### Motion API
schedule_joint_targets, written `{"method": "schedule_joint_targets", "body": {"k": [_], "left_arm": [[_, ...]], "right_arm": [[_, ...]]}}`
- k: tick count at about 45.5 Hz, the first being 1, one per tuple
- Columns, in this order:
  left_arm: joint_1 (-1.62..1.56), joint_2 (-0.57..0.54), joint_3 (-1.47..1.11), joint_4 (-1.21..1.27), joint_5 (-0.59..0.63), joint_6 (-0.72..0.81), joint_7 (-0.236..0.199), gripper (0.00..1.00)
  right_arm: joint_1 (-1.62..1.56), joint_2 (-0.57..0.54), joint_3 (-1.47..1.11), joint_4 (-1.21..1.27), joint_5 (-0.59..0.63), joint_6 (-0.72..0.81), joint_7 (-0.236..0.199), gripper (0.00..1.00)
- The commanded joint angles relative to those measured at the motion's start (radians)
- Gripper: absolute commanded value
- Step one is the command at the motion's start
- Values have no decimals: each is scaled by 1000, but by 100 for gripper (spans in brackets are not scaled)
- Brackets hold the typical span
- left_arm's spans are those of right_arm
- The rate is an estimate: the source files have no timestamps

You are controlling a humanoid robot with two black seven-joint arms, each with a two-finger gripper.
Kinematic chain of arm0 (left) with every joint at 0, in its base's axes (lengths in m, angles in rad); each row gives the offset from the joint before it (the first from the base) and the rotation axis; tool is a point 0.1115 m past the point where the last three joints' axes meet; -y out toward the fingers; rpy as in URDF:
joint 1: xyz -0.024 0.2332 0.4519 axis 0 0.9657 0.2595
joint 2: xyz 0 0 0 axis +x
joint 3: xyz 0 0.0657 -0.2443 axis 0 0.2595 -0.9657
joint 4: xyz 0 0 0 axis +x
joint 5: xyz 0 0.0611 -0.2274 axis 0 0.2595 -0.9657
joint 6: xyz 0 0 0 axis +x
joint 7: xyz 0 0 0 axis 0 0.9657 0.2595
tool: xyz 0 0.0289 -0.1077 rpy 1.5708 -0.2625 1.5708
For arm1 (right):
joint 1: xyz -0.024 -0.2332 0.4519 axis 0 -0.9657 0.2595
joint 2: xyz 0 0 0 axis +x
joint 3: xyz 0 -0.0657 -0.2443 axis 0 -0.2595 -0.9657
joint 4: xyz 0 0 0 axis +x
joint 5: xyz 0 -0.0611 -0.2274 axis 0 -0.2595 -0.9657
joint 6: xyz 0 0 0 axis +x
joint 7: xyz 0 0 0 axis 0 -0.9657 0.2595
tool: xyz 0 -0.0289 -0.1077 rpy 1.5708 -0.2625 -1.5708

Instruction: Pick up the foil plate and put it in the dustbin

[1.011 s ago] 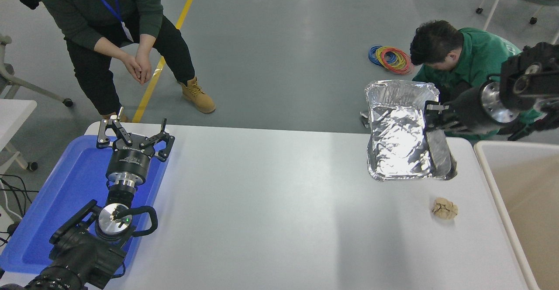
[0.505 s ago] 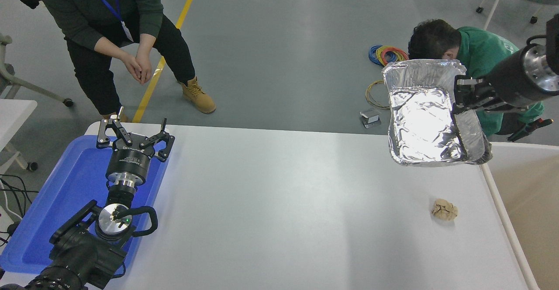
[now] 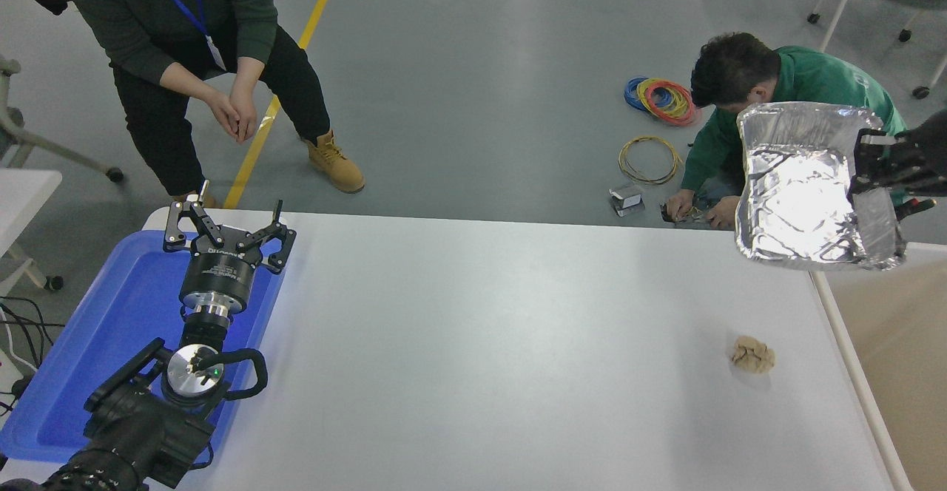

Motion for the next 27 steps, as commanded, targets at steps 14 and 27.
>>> {"method": "schedule_joint_targets", "body": {"k": [14, 27], "left_arm": [[0, 1, 0, 0, 0, 0, 0, 100], [0, 1, 0, 0, 0, 0, 0, 100]], "right_arm": [[-550, -54, 175, -637, 9, -67, -1, 0], [-793, -25, 298, -711, -3, -283, -1, 0]]}}
